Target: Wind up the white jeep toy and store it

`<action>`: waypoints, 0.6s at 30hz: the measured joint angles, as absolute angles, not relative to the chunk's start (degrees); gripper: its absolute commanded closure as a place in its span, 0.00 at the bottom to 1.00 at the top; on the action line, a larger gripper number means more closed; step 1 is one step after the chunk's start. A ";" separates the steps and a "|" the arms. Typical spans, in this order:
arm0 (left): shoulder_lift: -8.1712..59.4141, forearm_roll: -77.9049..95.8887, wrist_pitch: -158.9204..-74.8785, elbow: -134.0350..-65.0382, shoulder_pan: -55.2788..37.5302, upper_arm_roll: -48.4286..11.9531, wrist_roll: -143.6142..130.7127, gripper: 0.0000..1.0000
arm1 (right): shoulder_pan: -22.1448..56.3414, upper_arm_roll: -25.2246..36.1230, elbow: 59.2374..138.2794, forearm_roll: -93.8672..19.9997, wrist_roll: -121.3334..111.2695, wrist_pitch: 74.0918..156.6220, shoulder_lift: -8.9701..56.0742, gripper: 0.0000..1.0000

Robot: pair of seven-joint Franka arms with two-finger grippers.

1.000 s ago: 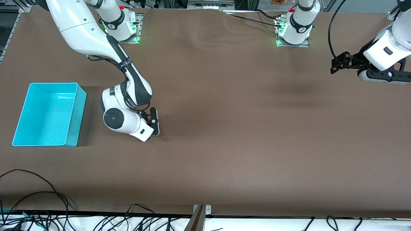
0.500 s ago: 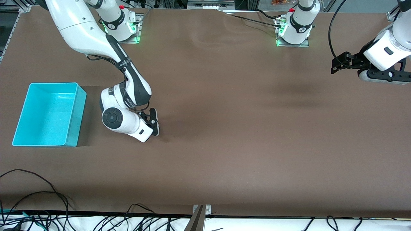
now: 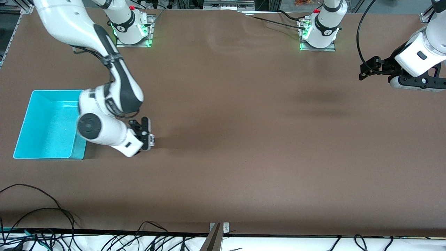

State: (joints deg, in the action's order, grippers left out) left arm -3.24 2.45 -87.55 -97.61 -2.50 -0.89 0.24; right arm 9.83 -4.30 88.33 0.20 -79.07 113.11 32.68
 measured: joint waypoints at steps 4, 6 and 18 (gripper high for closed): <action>-3.24 2.45 -87.55 -97.61 -2.47 -0.89 0.24 0.00 | 9.03 -2.91 88.33 0.20 -79.25 107.99 29.68 0.71; -3.24 2.45 -87.55 -97.61 -2.43 -0.89 0.24 0.00 | 8.94 -2.13 88.34 0.20 -79.41 106.06 28.33 0.71; -3.24 2.45 -87.55 -97.61 -1.99 -0.89 0.28 0.00 | 8.94 5.22 90.51 0.20 -87.61 97.95 20.17 0.71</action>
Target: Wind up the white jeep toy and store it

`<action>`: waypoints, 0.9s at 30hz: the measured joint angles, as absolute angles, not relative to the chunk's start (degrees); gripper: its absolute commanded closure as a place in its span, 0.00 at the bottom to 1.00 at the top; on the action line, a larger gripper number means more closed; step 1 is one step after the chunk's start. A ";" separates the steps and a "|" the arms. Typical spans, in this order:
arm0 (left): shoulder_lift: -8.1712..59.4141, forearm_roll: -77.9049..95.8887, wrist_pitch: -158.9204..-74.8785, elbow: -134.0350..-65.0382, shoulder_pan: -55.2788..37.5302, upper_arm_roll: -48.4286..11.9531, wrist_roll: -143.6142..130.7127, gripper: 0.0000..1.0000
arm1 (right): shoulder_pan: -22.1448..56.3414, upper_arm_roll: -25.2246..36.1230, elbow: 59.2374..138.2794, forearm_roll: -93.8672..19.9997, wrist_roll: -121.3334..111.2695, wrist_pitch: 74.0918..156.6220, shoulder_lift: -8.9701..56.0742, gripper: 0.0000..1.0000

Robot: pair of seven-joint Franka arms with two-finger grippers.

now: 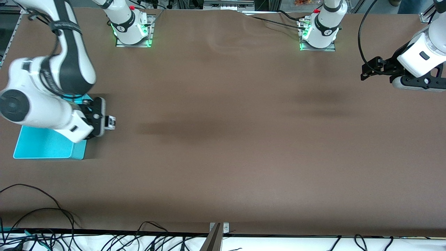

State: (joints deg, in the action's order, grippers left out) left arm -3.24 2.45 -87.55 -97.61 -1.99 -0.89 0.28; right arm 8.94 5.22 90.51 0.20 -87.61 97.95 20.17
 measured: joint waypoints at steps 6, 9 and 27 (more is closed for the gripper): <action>-3.24 2.45 -87.55 -97.61 -1.99 -0.89 0.47 0.00 | 8.89 10.17 94.41 0.20 -93.03 97.35 16.55 0.71; -3.24 2.45 -87.55 -97.61 -1.99 -0.89 0.50 0.00 | 8.85 12.97 96.79 0.20 -96.21 97.47 14.96 0.71; -3.24 2.45 -87.55 -97.61 -1.96 -0.89 0.52 0.00 | 8.52 26.96 109.24 -1.15 -113.93 110.00 13.72 0.72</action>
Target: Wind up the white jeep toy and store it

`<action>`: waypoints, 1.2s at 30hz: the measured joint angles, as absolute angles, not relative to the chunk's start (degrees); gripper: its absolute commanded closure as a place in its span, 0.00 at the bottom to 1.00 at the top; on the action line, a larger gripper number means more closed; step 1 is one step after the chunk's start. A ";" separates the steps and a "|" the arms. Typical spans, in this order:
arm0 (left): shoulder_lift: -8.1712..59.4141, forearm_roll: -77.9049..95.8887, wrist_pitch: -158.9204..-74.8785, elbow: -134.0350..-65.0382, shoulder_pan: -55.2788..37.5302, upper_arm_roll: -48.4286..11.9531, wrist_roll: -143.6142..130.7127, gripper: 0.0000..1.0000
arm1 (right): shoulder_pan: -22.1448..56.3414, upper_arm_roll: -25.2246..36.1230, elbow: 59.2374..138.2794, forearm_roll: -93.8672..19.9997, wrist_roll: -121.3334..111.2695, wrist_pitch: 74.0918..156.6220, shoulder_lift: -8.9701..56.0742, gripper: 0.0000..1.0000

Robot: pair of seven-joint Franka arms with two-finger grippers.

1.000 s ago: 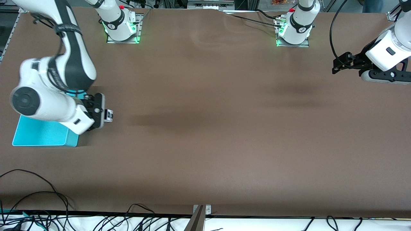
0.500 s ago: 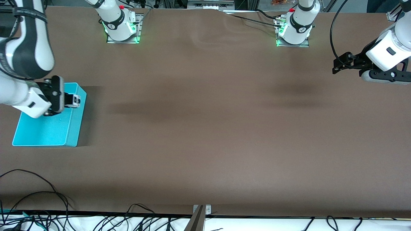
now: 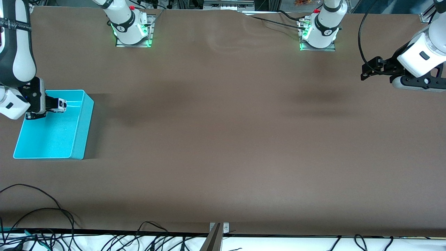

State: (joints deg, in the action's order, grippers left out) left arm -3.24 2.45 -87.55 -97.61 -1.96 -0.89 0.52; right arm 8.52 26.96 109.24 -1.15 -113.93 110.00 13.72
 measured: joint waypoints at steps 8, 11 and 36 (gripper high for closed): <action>-3.23 2.45 -87.55 -97.61 -1.96 -0.89 0.52 0.00 | 8.51 30.31 116.36 -4.53 -119.77 117.90 13.72 0.72; -3.23 2.45 -87.55 -97.61 -1.95 -0.89 0.52 0.00 | 8.33 31.08 118.67 -6.07 -121.76 120.48 13.76 0.72; -3.23 2.45 -87.55 -97.61 -1.93 -0.89 0.53 0.00 | 2.63 31.59 123.12 -19.83 -137.26 129.48 21.08 0.71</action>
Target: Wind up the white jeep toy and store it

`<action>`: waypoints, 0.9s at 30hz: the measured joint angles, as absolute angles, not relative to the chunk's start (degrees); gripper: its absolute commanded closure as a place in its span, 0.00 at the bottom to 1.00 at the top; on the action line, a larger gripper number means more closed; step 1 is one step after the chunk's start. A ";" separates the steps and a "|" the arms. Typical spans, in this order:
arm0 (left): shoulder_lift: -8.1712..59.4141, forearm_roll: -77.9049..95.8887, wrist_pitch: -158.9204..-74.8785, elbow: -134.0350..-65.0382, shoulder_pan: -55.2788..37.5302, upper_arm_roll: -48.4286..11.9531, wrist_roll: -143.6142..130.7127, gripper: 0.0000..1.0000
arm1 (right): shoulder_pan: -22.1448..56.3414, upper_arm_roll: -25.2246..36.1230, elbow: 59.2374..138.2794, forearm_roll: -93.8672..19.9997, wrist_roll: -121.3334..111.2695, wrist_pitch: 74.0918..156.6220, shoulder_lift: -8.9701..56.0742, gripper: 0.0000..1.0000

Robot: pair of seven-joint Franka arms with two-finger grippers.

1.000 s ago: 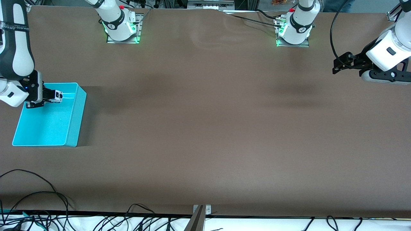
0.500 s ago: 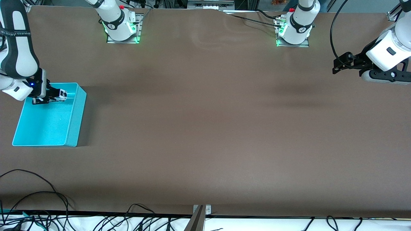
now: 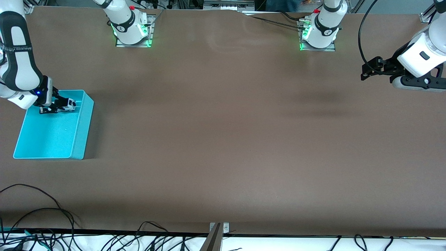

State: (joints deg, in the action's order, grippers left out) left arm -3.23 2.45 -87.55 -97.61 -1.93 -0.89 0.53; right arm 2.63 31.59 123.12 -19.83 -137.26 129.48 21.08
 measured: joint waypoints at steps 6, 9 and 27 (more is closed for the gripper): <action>-3.23 2.45 -87.55 -97.61 -1.93 -0.89 0.53 0.00 | 2.19 31.59 123.12 -22.08 -138.34 130.45 23.40 0.69; -3.23 2.45 -87.55 -97.61 -1.93 -0.89 0.53 0.00 | 2.18 31.58 123.08 -22.36 -138.62 131.21 24.14 0.68; -3.23 2.45 -87.55 -97.61 -1.92 -0.89 0.53 0.00 | 2.11 31.56 122.81 -24.03 -138.99 131.57 24.72 0.00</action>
